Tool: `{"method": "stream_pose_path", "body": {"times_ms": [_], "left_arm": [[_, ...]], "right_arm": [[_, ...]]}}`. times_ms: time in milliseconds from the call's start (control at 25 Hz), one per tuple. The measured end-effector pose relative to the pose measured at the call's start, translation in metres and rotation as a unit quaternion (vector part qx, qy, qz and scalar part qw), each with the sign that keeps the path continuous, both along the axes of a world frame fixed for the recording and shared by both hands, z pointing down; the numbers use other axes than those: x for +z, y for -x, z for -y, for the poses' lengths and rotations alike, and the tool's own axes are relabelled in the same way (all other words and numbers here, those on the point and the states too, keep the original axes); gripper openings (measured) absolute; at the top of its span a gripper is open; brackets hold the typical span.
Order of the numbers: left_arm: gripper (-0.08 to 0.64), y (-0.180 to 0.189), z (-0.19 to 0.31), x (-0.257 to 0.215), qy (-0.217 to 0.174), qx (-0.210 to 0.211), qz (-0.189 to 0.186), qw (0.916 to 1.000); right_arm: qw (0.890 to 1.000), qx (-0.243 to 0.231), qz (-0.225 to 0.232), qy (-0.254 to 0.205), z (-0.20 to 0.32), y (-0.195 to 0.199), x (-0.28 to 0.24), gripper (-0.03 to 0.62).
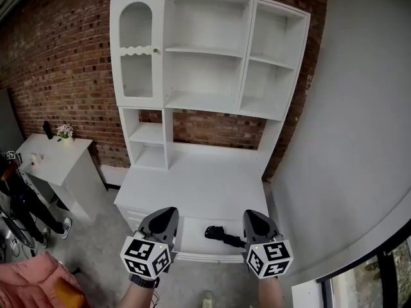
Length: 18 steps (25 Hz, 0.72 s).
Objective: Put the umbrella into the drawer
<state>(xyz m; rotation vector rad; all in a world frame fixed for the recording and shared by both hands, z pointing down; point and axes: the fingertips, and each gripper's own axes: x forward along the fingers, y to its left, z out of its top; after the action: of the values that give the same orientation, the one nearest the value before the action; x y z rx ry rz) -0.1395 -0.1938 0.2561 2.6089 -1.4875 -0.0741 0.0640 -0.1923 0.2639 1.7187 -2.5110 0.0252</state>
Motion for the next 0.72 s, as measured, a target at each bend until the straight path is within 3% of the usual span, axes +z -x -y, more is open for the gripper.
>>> {"method": "stream_pose_path", "body": {"times_ms": [720], "left_arm": [[0.014,0.008,-0.017,-0.010,-0.013,-0.002,-0.004,0.9999]], "right_arm": [[1.000,-0.001,-0.001,-0.019,-0.019,0.006,-0.015,0.003]]}}
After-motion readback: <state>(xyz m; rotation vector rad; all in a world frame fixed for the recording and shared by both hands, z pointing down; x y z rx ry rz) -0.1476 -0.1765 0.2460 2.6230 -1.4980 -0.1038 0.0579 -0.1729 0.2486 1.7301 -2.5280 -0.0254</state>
